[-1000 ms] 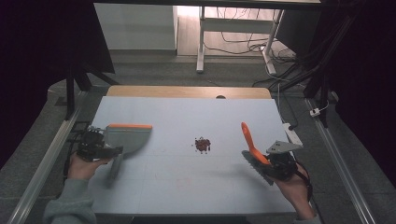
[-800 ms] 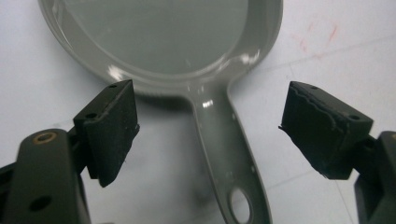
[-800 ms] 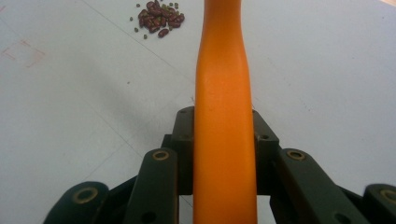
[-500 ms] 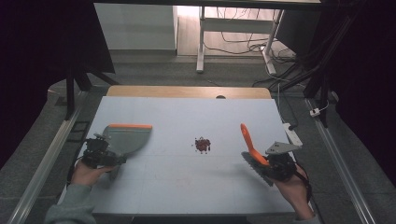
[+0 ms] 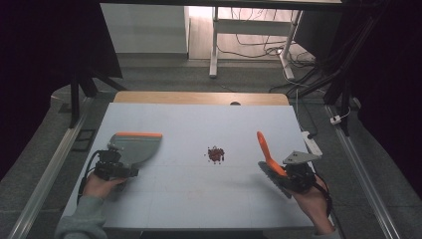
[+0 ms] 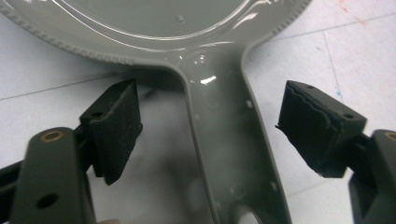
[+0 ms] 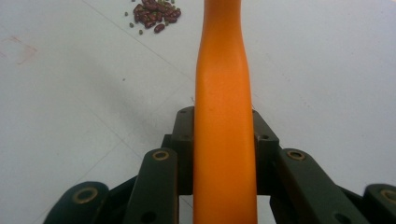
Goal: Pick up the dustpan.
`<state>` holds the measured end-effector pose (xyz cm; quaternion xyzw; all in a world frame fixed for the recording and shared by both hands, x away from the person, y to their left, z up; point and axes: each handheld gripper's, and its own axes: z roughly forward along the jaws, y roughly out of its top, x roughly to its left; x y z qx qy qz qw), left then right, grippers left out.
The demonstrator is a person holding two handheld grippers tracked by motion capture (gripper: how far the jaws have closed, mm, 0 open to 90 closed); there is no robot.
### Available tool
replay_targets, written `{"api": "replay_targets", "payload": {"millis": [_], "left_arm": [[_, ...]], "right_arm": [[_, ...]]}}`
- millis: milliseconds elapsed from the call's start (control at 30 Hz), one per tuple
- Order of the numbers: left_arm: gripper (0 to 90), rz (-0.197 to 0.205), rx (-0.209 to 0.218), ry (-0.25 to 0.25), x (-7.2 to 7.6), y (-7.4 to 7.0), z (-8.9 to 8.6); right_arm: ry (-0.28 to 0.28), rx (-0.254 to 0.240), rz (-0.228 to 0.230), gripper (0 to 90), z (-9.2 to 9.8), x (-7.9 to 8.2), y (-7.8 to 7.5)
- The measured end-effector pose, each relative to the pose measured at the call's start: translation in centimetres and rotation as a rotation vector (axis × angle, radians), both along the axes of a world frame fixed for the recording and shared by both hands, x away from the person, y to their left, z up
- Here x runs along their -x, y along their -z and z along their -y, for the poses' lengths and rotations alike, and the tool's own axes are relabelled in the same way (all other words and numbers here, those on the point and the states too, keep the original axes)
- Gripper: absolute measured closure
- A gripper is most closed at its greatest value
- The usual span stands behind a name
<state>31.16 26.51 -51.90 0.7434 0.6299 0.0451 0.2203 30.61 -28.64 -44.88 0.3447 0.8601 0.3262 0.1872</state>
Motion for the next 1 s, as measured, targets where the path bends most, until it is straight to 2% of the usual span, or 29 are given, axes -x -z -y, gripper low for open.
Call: {"api": "replay_targets", "payload": {"millis": [267,333,433,533,567,733,1000], "left_arm": [[34.0,0.010,0.026,-0.017,-0.62,0.29,0.07],[36.5,0.016,0.019,-0.019,-0.77,0.32,0.22],[44.9,0.021,0.025,-0.034,-0.82,0.33,0.08],[47.8,0.026,0.036,-0.041,-0.82,0.33,-0.09],[55.7,0.029,0.047,-0.039,-0.82,0.33,-0.13],[60.3,0.034,0.042,-0.048,-0.82,0.37,-0.20],[61.6,0.064,0.066,-0.052,-0.59,0.26,-0.68]], "right_arm": [[0.000,0.005,-0.003,70.5,-0.28,-0.01,0.08],[0.000,0.021,0.005,70.4,-0.39,-0.04,0.11],[-0.005,0.027,0.001,70.5,-0.53,0.01,0.22],[-0.004,0.027,0.000,70.4,-0.52,-0.04,0.24],[-0.004,0.027,0.001,70.5,-0.49,-0.07,0.27],[-0.002,0.026,0.000,70.4,-0.40,-0.03,0.26],[-0.001,0.025,-0.002,70.4,-0.34,-0.04,0.28]]}}
